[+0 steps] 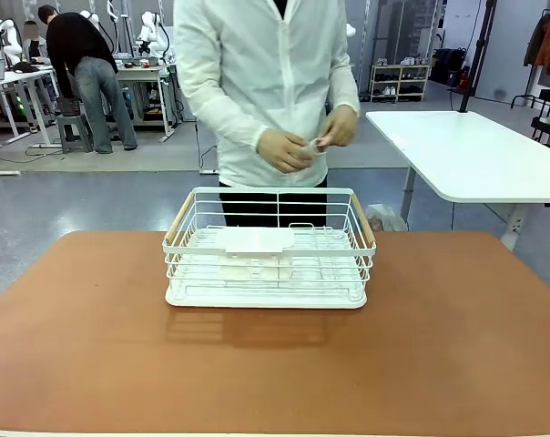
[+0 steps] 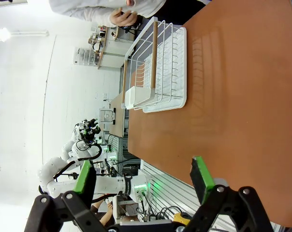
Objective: Clean the table.
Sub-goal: Pick up the Lint Roller when the human hands it over.
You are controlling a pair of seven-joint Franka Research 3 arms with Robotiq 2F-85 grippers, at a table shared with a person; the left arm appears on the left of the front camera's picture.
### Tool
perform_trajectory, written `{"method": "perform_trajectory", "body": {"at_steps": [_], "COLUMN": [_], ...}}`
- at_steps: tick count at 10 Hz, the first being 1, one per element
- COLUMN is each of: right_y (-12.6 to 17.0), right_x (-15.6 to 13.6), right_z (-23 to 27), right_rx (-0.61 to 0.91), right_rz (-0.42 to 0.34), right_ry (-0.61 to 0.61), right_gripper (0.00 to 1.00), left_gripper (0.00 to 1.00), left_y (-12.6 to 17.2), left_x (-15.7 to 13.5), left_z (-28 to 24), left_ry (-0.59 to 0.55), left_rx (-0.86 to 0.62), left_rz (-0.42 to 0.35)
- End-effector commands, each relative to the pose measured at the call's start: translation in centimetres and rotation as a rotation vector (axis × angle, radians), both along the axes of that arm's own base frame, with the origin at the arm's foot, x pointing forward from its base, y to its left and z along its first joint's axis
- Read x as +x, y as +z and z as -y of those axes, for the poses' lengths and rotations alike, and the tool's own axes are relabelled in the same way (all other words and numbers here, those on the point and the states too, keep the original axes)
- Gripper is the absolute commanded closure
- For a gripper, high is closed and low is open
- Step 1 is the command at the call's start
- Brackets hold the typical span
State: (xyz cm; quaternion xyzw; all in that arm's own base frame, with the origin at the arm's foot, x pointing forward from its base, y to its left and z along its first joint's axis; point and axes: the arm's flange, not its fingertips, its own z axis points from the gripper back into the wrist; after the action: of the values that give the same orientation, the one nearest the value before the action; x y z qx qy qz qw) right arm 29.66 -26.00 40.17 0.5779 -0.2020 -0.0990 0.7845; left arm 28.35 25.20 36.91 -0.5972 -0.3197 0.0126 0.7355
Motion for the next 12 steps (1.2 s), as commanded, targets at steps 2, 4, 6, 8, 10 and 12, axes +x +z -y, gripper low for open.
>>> {"method": "perform_trajectory", "body": {"at_steps": [2, 4, 6, 8, 10, 12], "right_y": [0.22, 0.22, 0.22, 0.22, 0.22, 0.22], "right_x": [-0.27, -0.27, -0.27, -0.27, -0.27, -0.27], "right_z": [-0.05, -0.05, -0.05, -0.05, -0.05, -0.05], "right_rx": [-0.004, -0.004, -0.004, -0.004, -0.004, -0.004], "right_rz": [0.022, 0.022, 0.022, 0.022, 0.022, 0.022], "right_ry": [0.006, 0.006, 0.006, 0.006, 0.006, 0.006], "right_gripper": [0.00, 0.00, 0.00, 0.00, 0.00, 0.00], "left_gripper": [0.00, 0.00, 0.00, 0.00, 0.00, 0.00], "left_y": [0.01, 0.01, 0.01, 0.01, 0.01, 0.01], "left_x": [-0.27, -0.27, -0.27, -0.27, -0.27, -0.27], "left_z": [-0.16, -0.16, -0.16, -0.16, -0.16, -0.16], "left_ry": [-0.002, -0.002, -0.002, -0.002, -0.002, -0.002], "left_rx": [-0.013, -0.013, -0.013, -0.013, -0.013, -0.013], "left_rz": [0.020, 0.020, 0.020, 0.020, 0.020, 0.020]}}
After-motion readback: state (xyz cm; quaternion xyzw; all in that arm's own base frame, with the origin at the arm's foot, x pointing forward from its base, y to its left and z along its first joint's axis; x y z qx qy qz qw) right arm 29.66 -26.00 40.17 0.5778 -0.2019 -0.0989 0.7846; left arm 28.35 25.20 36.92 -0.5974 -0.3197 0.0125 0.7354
